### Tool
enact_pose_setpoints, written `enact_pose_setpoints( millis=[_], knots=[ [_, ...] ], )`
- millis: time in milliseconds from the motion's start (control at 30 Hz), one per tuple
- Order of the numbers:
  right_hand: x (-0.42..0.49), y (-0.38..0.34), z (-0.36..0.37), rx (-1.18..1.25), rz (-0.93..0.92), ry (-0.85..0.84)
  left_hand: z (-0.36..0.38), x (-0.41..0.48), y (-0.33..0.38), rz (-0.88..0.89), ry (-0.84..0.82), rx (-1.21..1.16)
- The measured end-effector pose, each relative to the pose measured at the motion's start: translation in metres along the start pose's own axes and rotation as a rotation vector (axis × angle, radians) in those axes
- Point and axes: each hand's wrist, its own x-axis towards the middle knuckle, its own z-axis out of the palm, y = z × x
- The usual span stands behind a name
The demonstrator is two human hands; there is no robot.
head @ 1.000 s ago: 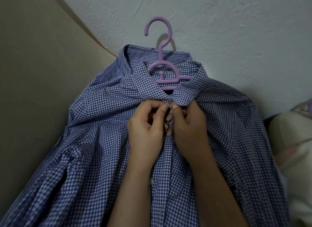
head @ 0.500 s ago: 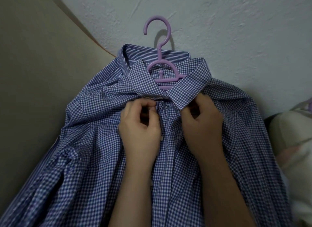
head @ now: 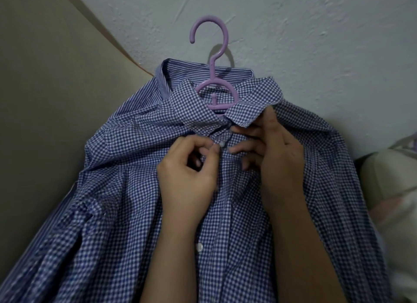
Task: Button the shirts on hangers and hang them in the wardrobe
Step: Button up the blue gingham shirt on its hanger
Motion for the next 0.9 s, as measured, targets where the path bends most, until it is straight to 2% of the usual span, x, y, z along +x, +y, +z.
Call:
enact_pose_setpoints(
  millis=[67, 200, 300, 433, 667, 900],
  knots=[
    [0.000, 0.002, 0.001, -0.037, -0.022, -0.026, -0.003, -0.001, 0.002, 0.004, -0.062, -0.076],
    [0.001, 0.010, -0.003, -0.240, -0.112, -0.052, -0.001, -0.004, 0.002, -0.006, -0.204, -0.011],
    [0.000, 0.017, -0.005, -0.455, -0.116, -0.086, 0.003, -0.002, -0.001, -0.091, -0.130, 0.026],
    [0.000, 0.017, -0.003, -0.696, -0.149, -0.047, 0.007, -0.001, 0.001, -0.126, -0.046, 0.089],
    [-0.001, 0.014, -0.004, -0.717, -0.132, -0.089, 0.009, 0.000, 0.003, -0.110, -0.003, 0.254],
    [0.000, 0.014, -0.006, -0.738, -0.089, -0.082, 0.014, 0.001, -0.004, -0.061, 0.033, 0.301]
  ],
)
